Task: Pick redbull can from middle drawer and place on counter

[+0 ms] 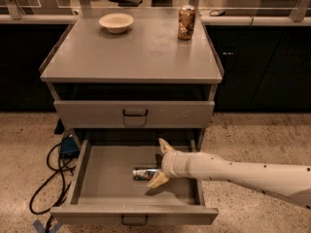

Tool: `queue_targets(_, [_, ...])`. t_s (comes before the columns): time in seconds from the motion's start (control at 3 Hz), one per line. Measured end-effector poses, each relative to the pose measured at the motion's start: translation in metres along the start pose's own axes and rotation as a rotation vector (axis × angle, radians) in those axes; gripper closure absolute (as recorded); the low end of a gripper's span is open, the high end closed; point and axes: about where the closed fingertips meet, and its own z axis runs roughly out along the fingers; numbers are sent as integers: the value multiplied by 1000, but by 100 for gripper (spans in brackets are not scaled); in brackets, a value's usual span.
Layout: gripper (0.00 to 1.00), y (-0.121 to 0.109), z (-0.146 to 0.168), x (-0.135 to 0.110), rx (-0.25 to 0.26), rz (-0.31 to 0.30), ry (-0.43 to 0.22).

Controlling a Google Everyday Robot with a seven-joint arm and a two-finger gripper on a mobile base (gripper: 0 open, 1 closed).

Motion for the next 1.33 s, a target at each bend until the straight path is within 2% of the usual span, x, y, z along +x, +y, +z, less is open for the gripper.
queue_targets(0.33, [0, -4, 28, 5, -64, 5, 5])
queue_targets(0.67, [0, -9, 79, 15, -168, 19, 20])
queue_targets(1.0, [0, -7, 107, 23, -232, 29, 7])
queue_targets(1.33, [0, -11, 108, 24, -232, 32, 6])
